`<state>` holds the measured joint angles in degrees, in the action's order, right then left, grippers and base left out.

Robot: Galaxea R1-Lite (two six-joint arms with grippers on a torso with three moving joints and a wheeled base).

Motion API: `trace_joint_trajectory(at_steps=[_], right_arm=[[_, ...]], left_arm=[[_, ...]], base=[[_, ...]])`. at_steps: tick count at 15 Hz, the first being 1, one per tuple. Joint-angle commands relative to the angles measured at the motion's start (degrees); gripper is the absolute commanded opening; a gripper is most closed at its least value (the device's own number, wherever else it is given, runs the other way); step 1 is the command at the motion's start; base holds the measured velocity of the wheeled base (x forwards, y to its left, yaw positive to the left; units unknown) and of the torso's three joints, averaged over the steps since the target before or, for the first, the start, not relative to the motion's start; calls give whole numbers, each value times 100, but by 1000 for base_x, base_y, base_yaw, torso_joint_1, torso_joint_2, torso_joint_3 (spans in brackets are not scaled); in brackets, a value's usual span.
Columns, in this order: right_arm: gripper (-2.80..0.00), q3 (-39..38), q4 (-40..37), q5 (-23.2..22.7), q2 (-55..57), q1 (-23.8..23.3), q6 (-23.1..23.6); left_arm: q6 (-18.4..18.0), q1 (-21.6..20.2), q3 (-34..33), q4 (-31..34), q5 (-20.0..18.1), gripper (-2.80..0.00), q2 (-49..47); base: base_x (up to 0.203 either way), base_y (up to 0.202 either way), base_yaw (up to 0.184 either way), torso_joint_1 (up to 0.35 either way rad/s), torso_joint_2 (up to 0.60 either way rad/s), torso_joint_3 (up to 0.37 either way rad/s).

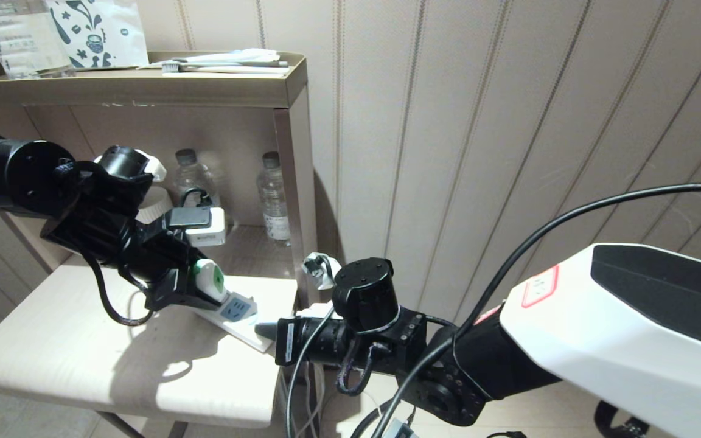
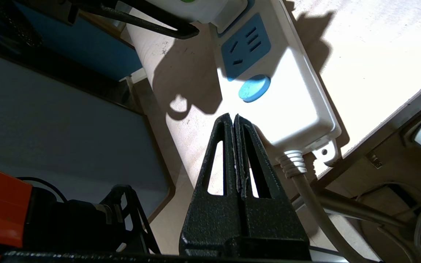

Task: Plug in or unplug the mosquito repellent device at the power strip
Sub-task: Hold the socket with your right hand and unplug it with your left hand

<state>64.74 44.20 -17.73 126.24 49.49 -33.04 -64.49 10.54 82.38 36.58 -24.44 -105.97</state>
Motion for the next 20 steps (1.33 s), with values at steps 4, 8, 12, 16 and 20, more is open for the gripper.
trace_joint_trajectory(at_steps=[4,8,12,16,20], right_arm=[[-280,-142,329,36,386,8,69],[-280,-137,466,41,368,-54,60],[-280,-84,466,41,507,-71,60],[-280,21,449,41,569,-82,69],[-280,66,361,41,613,-125,53]], left_arm=[[-38,0,41,24,-26,-280,41],[-38,0,-137,25,-25,-280,63],[-38,0,-232,33,-17,-280,138],[-38,36,-417,24,-17,-280,147],[-38,88,-469,15,-17,-280,147]], base=[[0,0,0,0,0,0],[0,0,0,0,0,0],[0,0,0,0,0,0],[0,0,0,0,0,0],[0,0,0,0,0,0]])
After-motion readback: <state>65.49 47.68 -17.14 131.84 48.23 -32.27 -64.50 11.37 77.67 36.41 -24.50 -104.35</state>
